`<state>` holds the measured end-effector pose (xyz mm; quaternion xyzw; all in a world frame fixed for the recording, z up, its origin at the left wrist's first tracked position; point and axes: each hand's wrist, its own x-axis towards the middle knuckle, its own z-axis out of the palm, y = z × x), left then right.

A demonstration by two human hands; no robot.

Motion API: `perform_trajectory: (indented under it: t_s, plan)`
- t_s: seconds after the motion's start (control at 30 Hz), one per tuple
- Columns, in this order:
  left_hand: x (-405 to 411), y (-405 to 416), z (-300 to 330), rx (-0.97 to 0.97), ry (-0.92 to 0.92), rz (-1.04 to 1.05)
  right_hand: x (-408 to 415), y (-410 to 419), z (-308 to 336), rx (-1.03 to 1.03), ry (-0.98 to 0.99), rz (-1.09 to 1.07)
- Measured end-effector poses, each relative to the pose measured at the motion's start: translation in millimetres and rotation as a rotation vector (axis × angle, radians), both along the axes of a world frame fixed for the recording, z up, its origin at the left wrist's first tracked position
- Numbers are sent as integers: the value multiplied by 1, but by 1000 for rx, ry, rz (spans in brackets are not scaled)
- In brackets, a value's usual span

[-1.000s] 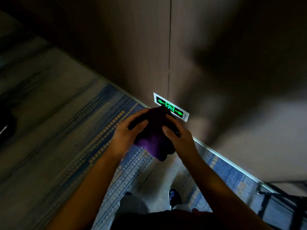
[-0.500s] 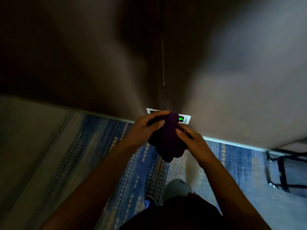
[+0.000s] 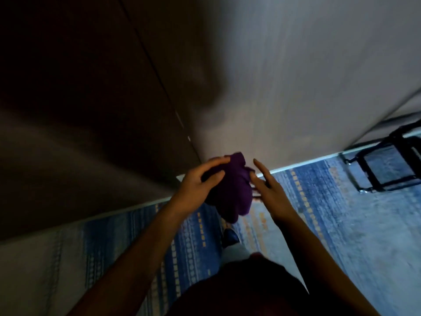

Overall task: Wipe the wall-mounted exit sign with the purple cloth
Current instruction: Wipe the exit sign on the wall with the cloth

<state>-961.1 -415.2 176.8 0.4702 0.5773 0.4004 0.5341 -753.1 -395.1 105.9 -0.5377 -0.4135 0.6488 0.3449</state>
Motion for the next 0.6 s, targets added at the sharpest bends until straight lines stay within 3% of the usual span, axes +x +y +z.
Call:
perform_trajectory:
  t_s: [0.27, 0.43, 0.6]
  plan:
    - [-54, 60, 4, 2, -73, -177, -49, 41, 18, 58, -24, -58]
    - [-83, 80, -15, 88, 12, -197, -76, 8, 6, -60, -85, -175]
    - [-124, 78, -26, 78, 11, -415, -138, -47, -4, -114, -47, -417]
